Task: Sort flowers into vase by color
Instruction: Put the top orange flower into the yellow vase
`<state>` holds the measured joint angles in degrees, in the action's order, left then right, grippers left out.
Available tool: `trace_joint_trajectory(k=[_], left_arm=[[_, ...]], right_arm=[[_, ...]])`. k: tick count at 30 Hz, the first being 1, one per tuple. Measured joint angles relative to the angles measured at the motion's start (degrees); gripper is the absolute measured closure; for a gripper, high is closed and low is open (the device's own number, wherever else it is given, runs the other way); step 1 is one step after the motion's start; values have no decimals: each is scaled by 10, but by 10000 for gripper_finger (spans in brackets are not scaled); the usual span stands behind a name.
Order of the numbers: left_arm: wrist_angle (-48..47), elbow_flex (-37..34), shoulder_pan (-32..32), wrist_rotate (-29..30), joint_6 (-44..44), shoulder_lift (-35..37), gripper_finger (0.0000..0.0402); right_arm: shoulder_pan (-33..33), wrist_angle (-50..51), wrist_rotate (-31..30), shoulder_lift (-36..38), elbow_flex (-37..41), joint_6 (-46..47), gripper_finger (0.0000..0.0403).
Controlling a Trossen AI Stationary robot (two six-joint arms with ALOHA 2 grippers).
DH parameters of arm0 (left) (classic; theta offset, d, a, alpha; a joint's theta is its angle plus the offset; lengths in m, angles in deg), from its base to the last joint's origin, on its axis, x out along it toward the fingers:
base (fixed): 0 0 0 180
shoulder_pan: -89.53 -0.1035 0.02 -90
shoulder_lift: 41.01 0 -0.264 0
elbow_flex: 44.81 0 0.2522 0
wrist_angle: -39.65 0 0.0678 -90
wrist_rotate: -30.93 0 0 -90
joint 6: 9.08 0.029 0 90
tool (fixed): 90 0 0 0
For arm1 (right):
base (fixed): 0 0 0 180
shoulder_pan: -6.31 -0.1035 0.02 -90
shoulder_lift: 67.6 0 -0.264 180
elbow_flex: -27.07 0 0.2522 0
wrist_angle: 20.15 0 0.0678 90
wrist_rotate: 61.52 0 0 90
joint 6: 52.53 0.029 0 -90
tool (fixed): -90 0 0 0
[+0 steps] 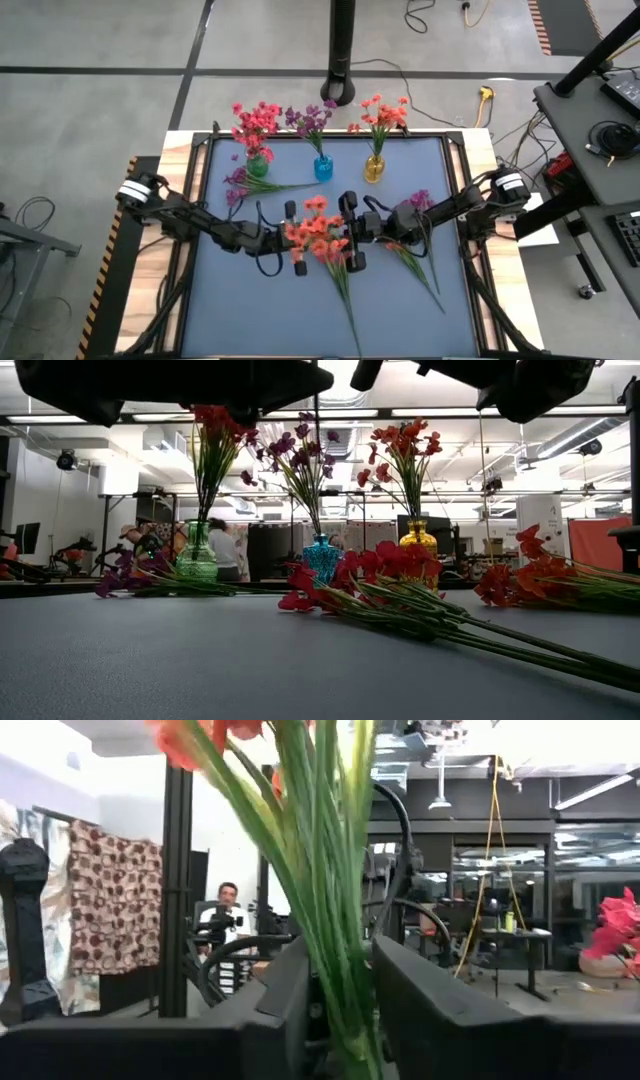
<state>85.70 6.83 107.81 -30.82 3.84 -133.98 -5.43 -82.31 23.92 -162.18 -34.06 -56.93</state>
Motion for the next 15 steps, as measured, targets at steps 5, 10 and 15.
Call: trace_joint_trajectory(k=[5, 10, 15], left_arm=[[-33, -27, 1, 41, -28, 47, 395], [-71, -51, 1, 50, -65, 83, 395], [-73, -61, 1, 56, -75, 87, 396]], right_arm=[[0, 95, -23, 33, -3, -1, 249], [0, 231, -82, 52, -27, 16, 205], [0, 329, -109, 40, -79, 30, 181]])
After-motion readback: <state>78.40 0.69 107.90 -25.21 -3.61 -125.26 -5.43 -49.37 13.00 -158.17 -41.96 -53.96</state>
